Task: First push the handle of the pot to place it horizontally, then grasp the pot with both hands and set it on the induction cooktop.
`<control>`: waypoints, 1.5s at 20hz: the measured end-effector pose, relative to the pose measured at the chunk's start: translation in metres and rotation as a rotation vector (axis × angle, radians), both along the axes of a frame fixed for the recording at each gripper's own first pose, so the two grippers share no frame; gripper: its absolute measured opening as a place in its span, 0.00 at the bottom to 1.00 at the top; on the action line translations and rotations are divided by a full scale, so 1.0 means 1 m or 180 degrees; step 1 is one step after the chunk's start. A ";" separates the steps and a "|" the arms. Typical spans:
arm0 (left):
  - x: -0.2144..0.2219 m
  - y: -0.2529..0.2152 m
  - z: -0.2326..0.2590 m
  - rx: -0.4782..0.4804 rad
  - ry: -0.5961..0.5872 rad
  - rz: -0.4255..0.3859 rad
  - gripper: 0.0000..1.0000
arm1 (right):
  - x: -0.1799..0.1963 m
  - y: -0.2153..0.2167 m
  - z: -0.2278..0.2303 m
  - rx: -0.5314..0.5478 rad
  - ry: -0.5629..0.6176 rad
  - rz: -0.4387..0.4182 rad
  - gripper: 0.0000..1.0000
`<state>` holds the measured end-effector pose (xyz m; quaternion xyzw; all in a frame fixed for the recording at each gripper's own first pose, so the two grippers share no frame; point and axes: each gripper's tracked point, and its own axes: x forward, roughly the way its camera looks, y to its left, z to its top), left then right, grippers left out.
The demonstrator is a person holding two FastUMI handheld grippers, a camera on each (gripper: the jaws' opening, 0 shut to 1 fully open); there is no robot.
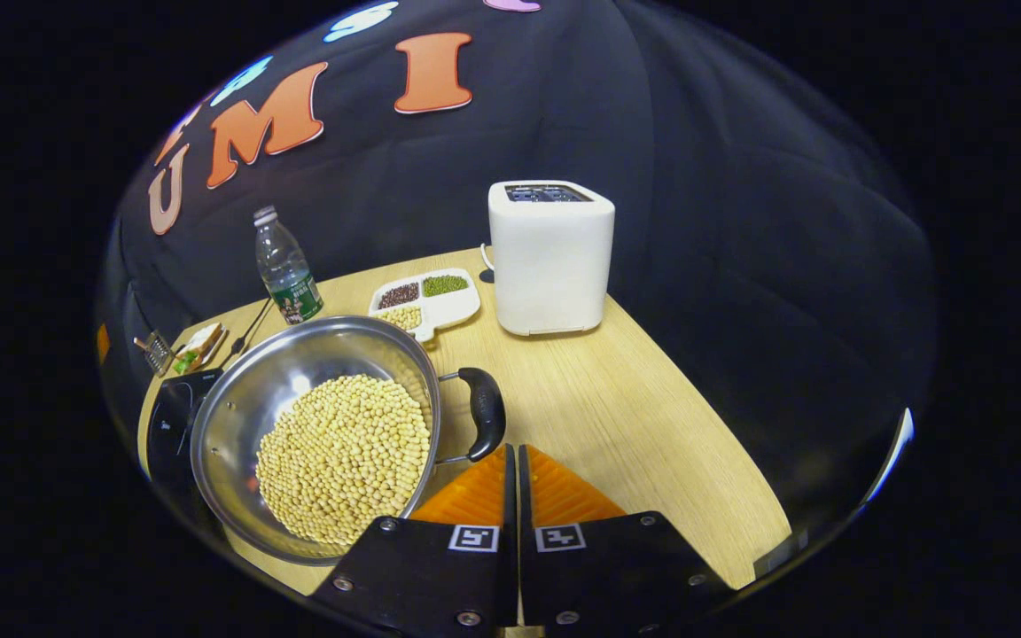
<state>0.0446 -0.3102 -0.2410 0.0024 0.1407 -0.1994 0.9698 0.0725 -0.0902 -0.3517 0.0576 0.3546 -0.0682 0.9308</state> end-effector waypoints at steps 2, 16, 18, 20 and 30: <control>-0.004 -0.015 -0.021 0.0060 0.0102 -0.0033 0.98 | 0.002 0.006 0.009 0.0064 -0.0108 0.0070 0.08; -0.003 -0.066 -0.125 0.0350 0.1000 -0.0269 0.99 | 0.041 0.028 -0.003 0.0184 -0.0221 0.0260 0.82; 0.000 -0.069 -0.139 0.0395 0.1101 -0.0267 1.00 | 0.046 0.027 -0.008 0.0170 -0.0195 0.0261 0.83; 0.000 -0.073 -0.156 0.0404 0.1291 -0.0277 0.99 | 0.051 0.026 -0.015 0.0148 -0.0147 0.0252 0.83; 0.011 -0.078 -0.182 0.0528 0.1609 -0.0184 0.92 | 0.063 0.026 -0.040 0.0199 0.0064 0.0221 0.71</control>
